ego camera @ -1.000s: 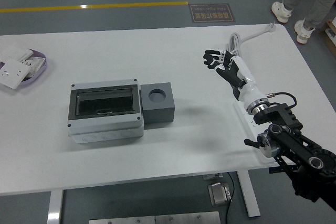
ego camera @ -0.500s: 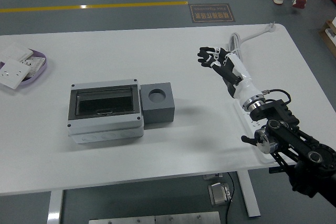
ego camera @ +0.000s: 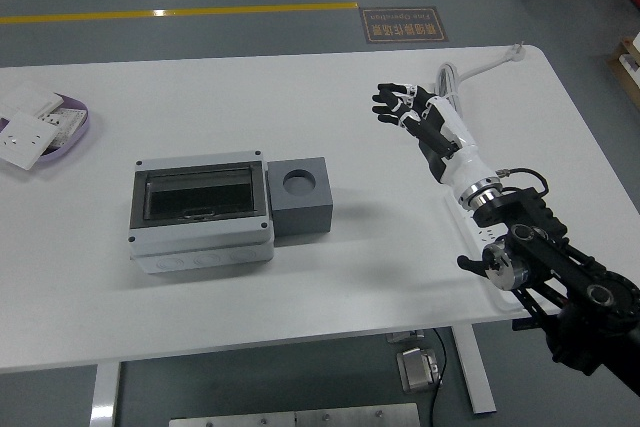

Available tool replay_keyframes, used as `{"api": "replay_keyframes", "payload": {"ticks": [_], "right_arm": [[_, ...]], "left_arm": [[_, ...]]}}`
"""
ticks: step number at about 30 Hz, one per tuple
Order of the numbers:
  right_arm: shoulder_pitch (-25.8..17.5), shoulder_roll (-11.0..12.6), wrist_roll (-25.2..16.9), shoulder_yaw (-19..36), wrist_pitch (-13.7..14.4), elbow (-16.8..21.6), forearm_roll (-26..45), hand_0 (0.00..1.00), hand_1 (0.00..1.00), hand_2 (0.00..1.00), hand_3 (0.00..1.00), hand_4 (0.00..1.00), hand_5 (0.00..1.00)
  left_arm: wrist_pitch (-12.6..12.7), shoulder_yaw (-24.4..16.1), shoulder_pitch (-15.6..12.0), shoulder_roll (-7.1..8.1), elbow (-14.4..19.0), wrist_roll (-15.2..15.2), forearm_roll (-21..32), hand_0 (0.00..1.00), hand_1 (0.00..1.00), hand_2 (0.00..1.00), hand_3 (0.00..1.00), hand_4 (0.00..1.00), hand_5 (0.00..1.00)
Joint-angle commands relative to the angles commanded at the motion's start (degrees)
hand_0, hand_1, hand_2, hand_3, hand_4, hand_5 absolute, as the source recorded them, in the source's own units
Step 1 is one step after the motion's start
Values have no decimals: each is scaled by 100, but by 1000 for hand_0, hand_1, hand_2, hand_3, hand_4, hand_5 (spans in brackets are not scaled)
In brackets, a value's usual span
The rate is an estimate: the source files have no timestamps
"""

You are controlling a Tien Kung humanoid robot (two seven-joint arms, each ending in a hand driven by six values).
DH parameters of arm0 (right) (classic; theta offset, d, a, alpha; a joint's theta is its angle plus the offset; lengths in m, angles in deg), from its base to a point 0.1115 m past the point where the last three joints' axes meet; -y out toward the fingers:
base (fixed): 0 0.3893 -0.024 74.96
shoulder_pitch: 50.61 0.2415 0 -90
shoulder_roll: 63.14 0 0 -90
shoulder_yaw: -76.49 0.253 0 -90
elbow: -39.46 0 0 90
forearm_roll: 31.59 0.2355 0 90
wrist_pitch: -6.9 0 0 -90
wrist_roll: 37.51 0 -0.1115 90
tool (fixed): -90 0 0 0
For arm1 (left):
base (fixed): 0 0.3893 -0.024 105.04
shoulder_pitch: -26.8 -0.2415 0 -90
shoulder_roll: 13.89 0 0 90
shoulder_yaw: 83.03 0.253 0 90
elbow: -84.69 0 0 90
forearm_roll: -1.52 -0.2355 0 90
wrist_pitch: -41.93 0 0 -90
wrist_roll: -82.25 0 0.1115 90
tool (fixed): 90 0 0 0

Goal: Pick up the cylinder from the cube,place it in the box,flap close box

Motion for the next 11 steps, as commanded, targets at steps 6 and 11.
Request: {"api": "replay_keyframes", "payload": {"ticks": [6,11], "right_arm": [[-35,3,-50,34,24,16,22,766,694,679,683,915,512],[-37,4,-104,45,72,38,46,766,694,679,683,915,512]], "left_arm": [[8,51,-25,-2,-4,13,36,629,647,625,668,722,253],[11,76,-42,-5,-6,20,51,629,647,625,668,722,253]]}}
